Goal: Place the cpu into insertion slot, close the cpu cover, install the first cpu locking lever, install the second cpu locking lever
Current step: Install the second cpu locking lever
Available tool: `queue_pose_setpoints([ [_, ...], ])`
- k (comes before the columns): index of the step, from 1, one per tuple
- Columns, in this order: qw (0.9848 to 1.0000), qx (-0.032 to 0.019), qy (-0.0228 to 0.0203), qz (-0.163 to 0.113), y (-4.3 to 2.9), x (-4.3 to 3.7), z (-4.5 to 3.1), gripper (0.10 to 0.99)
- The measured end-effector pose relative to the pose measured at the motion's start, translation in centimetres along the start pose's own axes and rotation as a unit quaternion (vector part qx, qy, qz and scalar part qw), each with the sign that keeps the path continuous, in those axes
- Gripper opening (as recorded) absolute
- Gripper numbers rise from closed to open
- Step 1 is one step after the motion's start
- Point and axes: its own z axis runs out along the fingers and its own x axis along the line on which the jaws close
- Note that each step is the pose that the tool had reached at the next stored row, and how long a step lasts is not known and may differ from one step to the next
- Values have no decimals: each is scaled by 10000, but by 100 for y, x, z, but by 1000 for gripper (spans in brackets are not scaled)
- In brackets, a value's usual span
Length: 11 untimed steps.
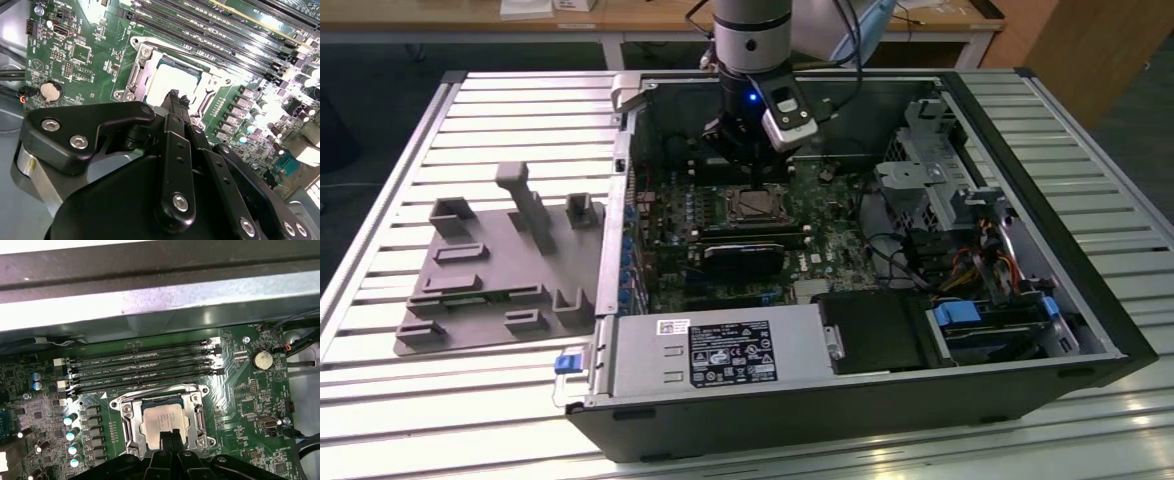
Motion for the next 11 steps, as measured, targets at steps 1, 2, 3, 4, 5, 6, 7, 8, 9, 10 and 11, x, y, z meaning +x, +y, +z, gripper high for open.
queue_pose_setpoints([
  [1, 10000, 1, 1, 0, 0, 0, -4, 102],
  [2, 10000, 1, 1, 0, 0, -1, -7, 102],
  [3, 10000, 1, 1, 0, 0, -1, -8, 102],
  [4, 10000, 1, 1, 0, 0, -1, -8, 102],
  [5, 10000, 2, 1, 0, 0, -1, -10, 102],
  [6, 10000, 4, 2, 0, -1, -1, -17, 102],
  [7, 10000, 3, 1, 0, -1, -2, -24, 102],
  [8, 10000, 1, 1, 0, 0, -3, -32, 102],
  [9, 10000, 2, 1, 0, 0, -4, -41, 102],
  [10, 10000, 3, 1, 0, 0, -4, -45, 102],
  [11, 10000, 4, 0, -1, -1, -5, -48, 102],
])
